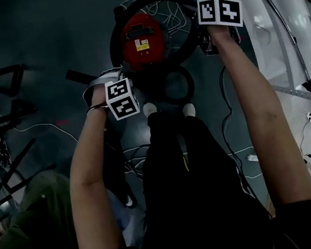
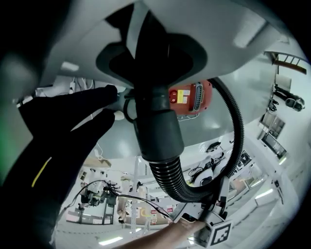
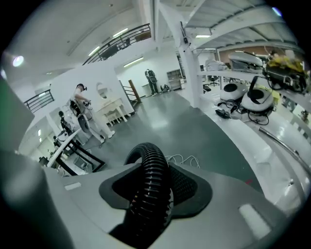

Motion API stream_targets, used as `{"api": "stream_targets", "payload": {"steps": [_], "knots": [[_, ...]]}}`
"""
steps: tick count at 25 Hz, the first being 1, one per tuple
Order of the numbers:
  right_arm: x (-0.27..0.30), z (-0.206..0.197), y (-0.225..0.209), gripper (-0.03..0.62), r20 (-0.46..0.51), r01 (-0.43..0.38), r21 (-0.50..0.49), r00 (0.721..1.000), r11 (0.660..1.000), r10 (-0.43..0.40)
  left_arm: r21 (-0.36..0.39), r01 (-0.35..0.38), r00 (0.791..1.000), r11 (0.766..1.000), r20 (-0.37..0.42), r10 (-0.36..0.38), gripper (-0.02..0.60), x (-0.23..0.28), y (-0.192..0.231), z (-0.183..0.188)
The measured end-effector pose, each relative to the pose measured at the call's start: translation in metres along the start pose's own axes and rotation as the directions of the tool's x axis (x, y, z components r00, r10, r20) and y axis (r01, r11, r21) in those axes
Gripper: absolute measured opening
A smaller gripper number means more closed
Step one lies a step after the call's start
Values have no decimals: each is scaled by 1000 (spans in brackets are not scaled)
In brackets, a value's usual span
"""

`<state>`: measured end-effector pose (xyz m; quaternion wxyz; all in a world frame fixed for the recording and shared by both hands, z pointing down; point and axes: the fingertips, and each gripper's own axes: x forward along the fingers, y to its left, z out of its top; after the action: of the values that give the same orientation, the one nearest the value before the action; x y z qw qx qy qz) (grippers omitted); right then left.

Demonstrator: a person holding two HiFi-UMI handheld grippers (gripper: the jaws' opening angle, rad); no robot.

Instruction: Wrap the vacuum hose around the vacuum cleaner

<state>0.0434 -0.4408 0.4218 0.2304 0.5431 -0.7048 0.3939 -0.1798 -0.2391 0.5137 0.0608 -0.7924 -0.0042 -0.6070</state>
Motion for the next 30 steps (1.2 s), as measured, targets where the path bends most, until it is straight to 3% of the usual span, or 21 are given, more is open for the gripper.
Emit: {"api": "stream_targets", "payload": {"steps": [8,11,18,22,30], "knots": [[0,1,2,173,69,39,96,997,995,-46,82,-35,998,996,-46,39,182,8,39,-27],[-1,-5,6,173,108,35,174,993,984,-55,106,-50,996,993,-72,58,187,-1,51,-46],[5,3,24,173,209,-45,243,978,969,-8,149,-124,983,981,-117,142,198,-35,83,-76],[18,28,24,172,210,-73,184,977,980,34,119,-145,978,982,-131,160,199,-33,94,-70],[68,40,-7,173,103,-71,120,993,990,58,-41,-95,992,995,-91,91,196,26,93,-45]]}}
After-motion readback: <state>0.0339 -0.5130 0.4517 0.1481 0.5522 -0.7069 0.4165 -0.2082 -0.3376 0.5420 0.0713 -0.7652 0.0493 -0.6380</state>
